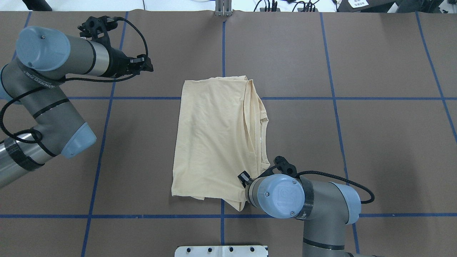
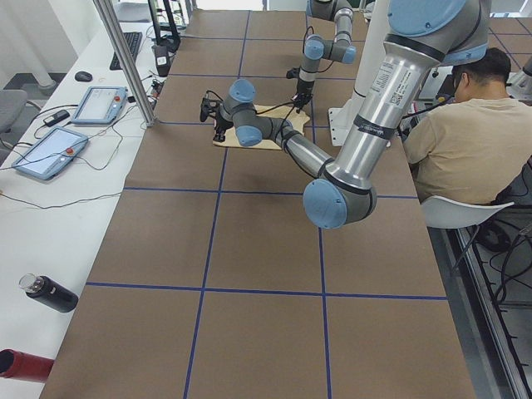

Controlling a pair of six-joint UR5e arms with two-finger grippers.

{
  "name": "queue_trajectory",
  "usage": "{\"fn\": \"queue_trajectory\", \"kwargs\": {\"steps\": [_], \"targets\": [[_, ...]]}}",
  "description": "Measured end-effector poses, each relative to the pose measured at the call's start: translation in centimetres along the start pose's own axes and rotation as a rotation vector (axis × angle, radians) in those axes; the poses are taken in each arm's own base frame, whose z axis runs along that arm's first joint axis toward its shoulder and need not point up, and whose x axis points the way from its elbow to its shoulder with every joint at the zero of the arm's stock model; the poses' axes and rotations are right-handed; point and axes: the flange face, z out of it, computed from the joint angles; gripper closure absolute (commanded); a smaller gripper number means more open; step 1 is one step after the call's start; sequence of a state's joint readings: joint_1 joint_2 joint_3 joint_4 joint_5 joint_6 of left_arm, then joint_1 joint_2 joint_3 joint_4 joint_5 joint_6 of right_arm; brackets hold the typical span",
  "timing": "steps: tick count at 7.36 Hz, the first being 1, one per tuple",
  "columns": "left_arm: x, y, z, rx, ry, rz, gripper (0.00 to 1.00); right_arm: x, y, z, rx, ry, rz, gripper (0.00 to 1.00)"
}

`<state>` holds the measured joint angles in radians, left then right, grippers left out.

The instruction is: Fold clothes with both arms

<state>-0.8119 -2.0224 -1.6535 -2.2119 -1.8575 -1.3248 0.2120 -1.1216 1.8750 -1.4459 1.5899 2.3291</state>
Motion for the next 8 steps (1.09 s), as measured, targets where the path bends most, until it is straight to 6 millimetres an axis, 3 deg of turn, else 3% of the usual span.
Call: {"fn": "queue_trajectory", "kwargs": {"steps": [1, 2, 4, 6, 8], "targets": [[1.0, 1.2, -0.6, -0.007, 0.025, -0.093, 0.46, 0.2, -0.4, -0.6, -0.009, -0.001, 0.002, 1.00], [2.6, 4.1, -1.4, -0.028, 0.059, -0.183, 0.46, 0.6, -0.8, -1.2, -0.014, -0.002, 0.003, 1.00], [5.2, 12.7, -2.1, -0.080, 0.102, -0.328, 0.46, 1.4, -1.7, -1.9, -0.016, -0.002, 0.004, 1.00], [5.0, 20.8, -2.4, -0.124, 0.084, -0.409, 0.46, 2.3, -2.6, -1.9, -0.006, 0.007, 0.006, 1.00], [4.4, 27.4, -1.7, -0.160, 0.006, -0.456, 0.46, 2.7, -3.1, -1.8, 0.000, 0.012, 0.006, 1.00]]}}
